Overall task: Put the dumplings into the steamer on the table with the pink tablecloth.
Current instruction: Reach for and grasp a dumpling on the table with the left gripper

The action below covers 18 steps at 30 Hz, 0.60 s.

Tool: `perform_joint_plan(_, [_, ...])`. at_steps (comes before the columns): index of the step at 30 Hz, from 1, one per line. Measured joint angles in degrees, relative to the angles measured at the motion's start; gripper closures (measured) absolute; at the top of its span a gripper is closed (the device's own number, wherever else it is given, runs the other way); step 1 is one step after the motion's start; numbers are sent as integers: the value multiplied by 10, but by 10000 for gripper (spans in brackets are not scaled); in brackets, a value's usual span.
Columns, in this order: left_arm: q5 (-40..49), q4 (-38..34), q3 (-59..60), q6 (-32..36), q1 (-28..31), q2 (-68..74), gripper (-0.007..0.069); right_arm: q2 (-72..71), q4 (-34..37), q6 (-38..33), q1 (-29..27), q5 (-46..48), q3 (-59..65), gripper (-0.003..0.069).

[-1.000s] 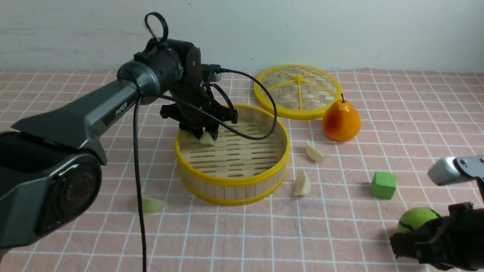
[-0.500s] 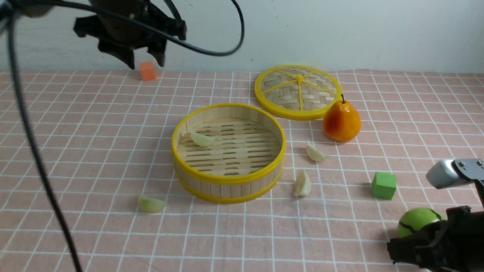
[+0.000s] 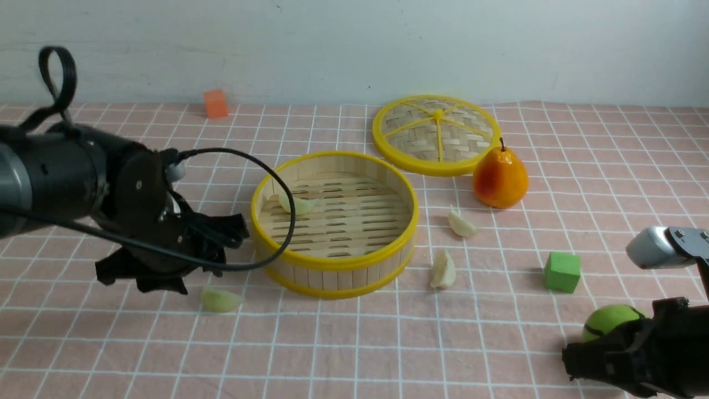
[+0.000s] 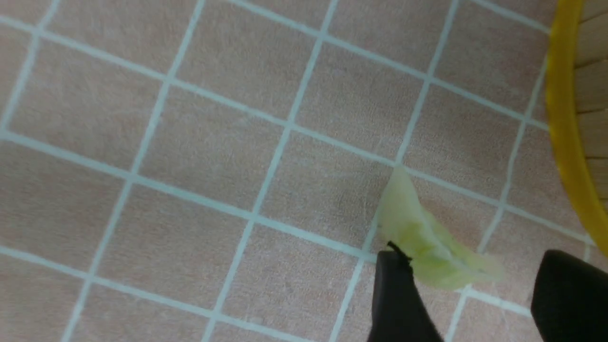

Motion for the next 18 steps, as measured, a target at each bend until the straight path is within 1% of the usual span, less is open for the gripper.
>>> perform_joint_plan(2, [-34,0,9,-11,-1,20,212,0,2,0,0,0,0,627])
perform_joint_plan(4, [-50,1,10,-13,-1,35,200,0,4,0,0,0,0,627])
perform_joint_plan(8, [-57,1,10,-14,0,56,196,0,13,0,0,1,0,627])
perform_joint_plan(10, [-62,1,10,-14,0,68,211,0,15,0,0,3,0,627])
perform_joint_plan(12, [-65,1,10,-13,0,71,251,0,15,0,0,4,0,626])
perform_joint_plan(14, [-61,1,9,-6,0,70,326,0,16,0,0,5,0,625])
perform_joint_plan(16, [-42,1,1,14,-1,65,447,0,16,0,0,5,0,625])
perform_joint_plan(17, [-24,1,-9,33,-1,56,468,0,16,0,0,6,0,625])
perform_joint_plan(18, [-20,1,-12,40,-1,52,468,0,16,0,0,6,0,625])
